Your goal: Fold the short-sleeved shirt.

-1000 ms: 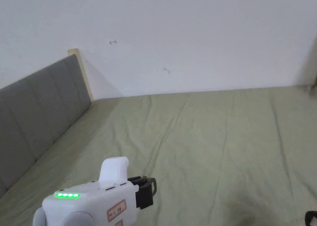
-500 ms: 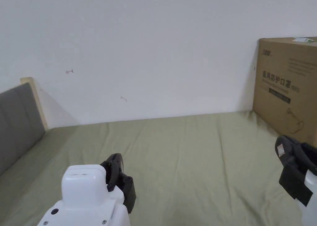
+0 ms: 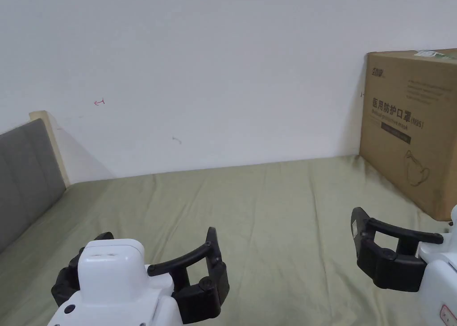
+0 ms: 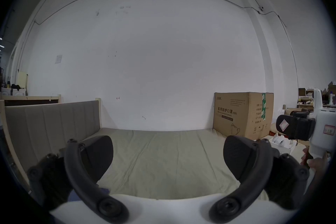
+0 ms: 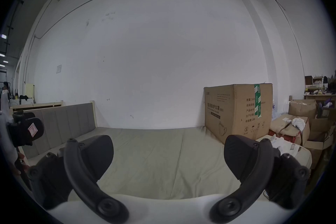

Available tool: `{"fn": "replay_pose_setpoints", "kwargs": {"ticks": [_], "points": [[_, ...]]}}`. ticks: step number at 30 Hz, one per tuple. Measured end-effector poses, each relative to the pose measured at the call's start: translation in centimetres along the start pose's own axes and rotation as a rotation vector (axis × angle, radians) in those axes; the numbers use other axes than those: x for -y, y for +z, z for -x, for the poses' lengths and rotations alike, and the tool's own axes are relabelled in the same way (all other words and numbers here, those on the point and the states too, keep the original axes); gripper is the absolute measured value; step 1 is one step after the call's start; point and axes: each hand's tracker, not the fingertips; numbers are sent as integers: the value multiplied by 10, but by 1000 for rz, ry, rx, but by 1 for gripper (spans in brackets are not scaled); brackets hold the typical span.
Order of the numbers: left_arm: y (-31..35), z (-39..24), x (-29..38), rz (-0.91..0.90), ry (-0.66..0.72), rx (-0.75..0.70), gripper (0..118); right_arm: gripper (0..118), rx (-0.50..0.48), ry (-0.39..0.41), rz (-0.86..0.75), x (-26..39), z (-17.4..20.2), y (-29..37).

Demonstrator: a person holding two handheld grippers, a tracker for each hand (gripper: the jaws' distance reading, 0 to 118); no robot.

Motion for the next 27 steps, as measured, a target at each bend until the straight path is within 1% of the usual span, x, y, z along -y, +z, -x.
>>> {"fn": "replay_pose_setpoints", "kwargs": {"ticks": [4, 8, 13, 15, 19, 23, 27], "points": [[2, -6, -9, 13, -19, -28, 118, 118, 7, -14, -6, -3, -2, 2], [6, -4, -9, 26, 65, 14, 118, 118, 2, -21, -15, -6, -3, 6], [2, -6, -9, 94, 92, -28, 118, 118, -10, -2, -1, -5, -1, 6], [4, -6, -2, 98, 94, -25, 118, 118, -15, -4, 7, -6, -1, 8], [4, -12, -2, 130, 77, -70, 118, 118, -16, -19, 18, -6, -3, 11], [8, -15, -1, 129, 70, -39, 118, 118, -17, -16, 31, -6, -4, 11], [8, -20, -1, 131, 57, -56, 118, 118, -21, -23, 45, -7, -5, 12]]}}
